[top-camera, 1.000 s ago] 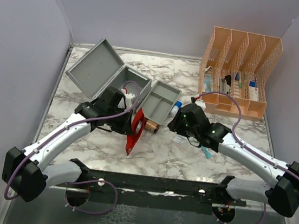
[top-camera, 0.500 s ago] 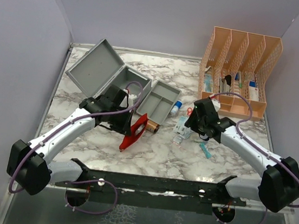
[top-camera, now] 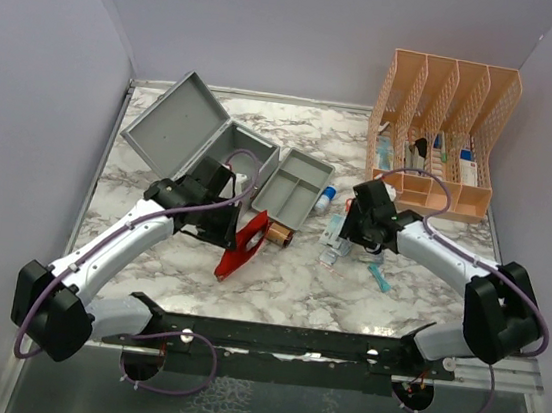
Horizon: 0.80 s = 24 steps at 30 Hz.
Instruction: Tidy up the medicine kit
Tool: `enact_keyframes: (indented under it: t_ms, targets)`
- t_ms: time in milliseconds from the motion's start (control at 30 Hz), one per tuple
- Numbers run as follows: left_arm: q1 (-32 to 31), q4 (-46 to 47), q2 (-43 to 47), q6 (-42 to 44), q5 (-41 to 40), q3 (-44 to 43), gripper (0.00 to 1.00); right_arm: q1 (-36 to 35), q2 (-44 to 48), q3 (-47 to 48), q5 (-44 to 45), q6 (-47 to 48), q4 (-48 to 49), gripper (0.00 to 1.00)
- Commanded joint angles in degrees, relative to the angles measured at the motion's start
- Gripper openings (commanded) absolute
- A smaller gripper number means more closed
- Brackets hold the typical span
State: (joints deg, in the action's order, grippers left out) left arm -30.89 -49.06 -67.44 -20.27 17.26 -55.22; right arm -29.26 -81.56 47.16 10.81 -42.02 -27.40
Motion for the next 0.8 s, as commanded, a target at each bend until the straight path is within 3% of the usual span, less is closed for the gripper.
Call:
enact_keyframes:
  t_ms: [0, 133, 500, 767]
  targets:
    - [-0.4, -4.7, 1.3, -2.3, -5.0, -4.4, 0.0, 0.2, -3.0, 3.2, -1.1, 1.6, 3.5, 0.44]
    - [-0.4, -6.4, 1.1, -3.4, -9.6, -4.8, 0.0, 0.2, -5.9, 4.6, 0.0, 0.7, 4.1, 0.42]
    - [-0.4, -6.5, -1.2, -3.7, -11.3, -5.8, 0.0, 0.2, -13.3, 6.5, 2.4, 0.2, 4.6, 0.35]
    - [-0.5, -6.4, -1.7, -3.0, -11.3, -5.2, 0.0, 0.2, -12.9, 3.5, 1.9, -1.6, 7.0, 0.14]
